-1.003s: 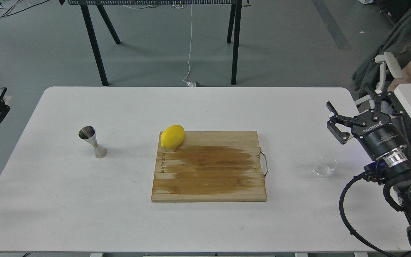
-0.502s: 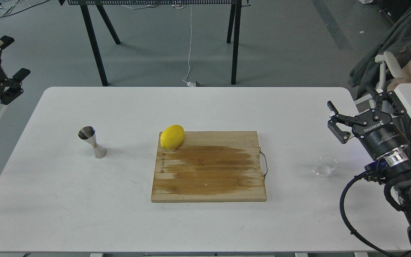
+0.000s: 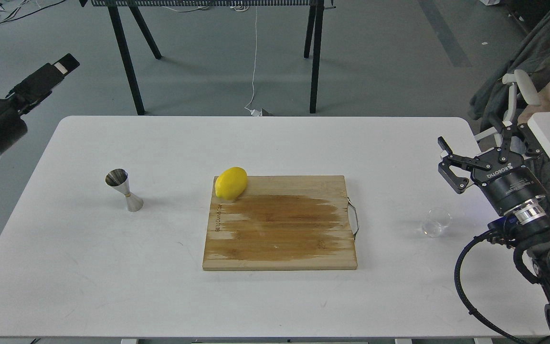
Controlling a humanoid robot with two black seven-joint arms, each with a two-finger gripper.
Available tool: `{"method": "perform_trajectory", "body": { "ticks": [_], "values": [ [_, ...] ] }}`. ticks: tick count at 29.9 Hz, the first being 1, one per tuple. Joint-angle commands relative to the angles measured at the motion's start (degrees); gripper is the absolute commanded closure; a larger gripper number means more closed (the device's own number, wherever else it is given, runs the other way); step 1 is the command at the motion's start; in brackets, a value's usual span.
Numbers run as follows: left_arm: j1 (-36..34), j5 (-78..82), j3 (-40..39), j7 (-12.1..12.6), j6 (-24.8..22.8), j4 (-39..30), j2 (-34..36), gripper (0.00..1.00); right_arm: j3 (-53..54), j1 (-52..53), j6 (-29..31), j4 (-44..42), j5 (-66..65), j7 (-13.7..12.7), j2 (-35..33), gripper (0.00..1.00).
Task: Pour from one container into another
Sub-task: 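Lower the left hand toward the steel jigger beside the board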
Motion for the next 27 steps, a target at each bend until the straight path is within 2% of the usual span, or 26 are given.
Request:
{"method": "perform_trajectory", "body": {
  "ticks": [1, 2, 7, 13, 20, 27],
  "values": [
    [4.82, 4.77, 0.08, 0.00, 12.94, -1.15, 0.39, 0.00, 0.06, -0.07, 0.00, -0.27, -0.09, 0.00, 0.00, 0.01],
    [6.13, 6.00, 0.08, 0.00, 15.31, -1.42, 0.39, 0.01, 0.06, -0.16, 0.00, -0.27, -0.09, 0.00, 0.00, 0.01],
    [13.17, 14.60, -0.19, 0.00, 15.31, -1.42, -0.49, 0.01, 0.06, -0.16, 0.00, -0.27, -0.09, 0.00, 0.00, 0.01],
    [20.82, 20.94, -0.54, 0.00, 15.31, 1.12, -4.79, 0.01, 0.06, -0.16, 0.00, -0.36, -0.09, 0.09, 0.09, 0.01],
    [23.99, 26.49, -0.54, 0.00, 15.31, 9.91, -12.34, 0.01, -0.03, -0.25, 0.00, -0.36, -0.09, 0.00, 0.09, 0.01],
    [23.81, 27.46, -0.28, 0.00, 15.31, 15.98, -17.89, 0.01, -0.03, -0.07, 0.00, -0.36, -0.09, 0.00, 0.00, 0.01]
  ]
}}
